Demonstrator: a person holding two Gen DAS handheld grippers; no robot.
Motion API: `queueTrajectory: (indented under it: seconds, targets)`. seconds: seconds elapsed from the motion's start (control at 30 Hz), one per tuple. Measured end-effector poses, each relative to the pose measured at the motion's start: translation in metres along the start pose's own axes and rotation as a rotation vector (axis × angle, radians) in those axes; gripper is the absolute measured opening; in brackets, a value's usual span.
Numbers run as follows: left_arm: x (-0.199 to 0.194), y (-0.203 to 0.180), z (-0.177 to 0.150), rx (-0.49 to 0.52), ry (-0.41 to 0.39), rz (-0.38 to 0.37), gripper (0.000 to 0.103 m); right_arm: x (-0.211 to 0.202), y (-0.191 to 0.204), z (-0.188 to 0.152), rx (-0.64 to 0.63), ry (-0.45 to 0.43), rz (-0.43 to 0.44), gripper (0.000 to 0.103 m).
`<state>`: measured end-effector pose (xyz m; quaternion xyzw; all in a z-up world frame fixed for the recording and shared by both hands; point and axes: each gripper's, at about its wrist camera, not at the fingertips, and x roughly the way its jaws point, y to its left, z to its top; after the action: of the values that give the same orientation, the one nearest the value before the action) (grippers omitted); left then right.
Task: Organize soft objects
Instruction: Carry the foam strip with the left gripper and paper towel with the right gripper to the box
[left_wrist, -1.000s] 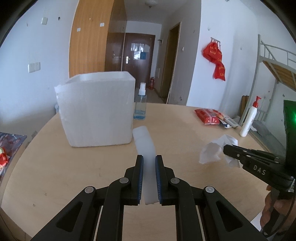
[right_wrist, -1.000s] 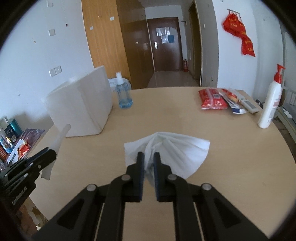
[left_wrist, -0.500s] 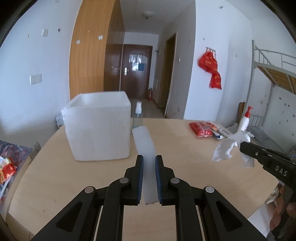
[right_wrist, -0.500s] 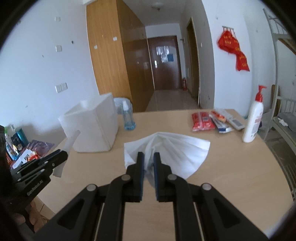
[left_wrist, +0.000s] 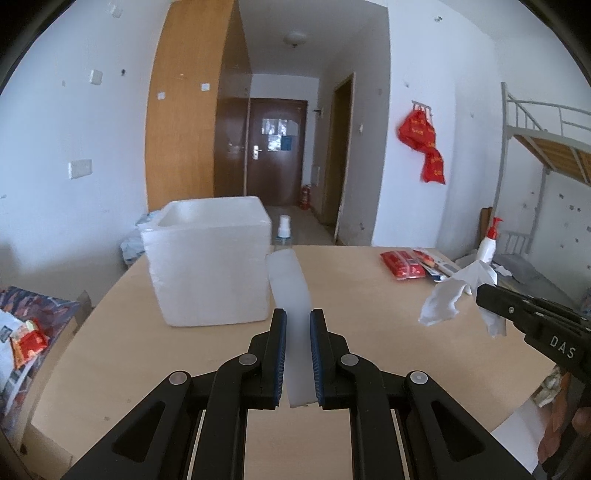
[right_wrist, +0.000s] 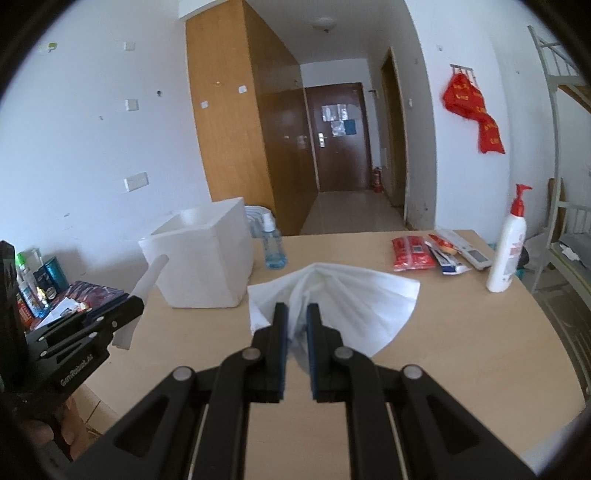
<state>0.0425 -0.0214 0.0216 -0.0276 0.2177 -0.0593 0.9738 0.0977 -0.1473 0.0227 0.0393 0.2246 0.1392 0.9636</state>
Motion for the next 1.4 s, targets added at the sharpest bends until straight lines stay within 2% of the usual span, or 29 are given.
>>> queueTrajectory:
  seconds: [0.4, 0.67, 1.4]
  targets:
    - [-0.026, 0.044, -0.001, -0.038, -0.027, 0.129, 0.014, 0.024, 0.059, 0.003, -0.083, 0.012, 0.171, 0.012]
    - [-0.041, 0.066, 0.002, -0.058, -0.046, 0.187, 0.014, 0.033, 0.086, 0.007, -0.121, 0.012, 0.249, 0.012]
    - [-0.025, 0.079, 0.014, -0.069, -0.043, 0.188, 0.014, 0.052, 0.097, 0.022, -0.136, 0.016, 0.257, 0.012]
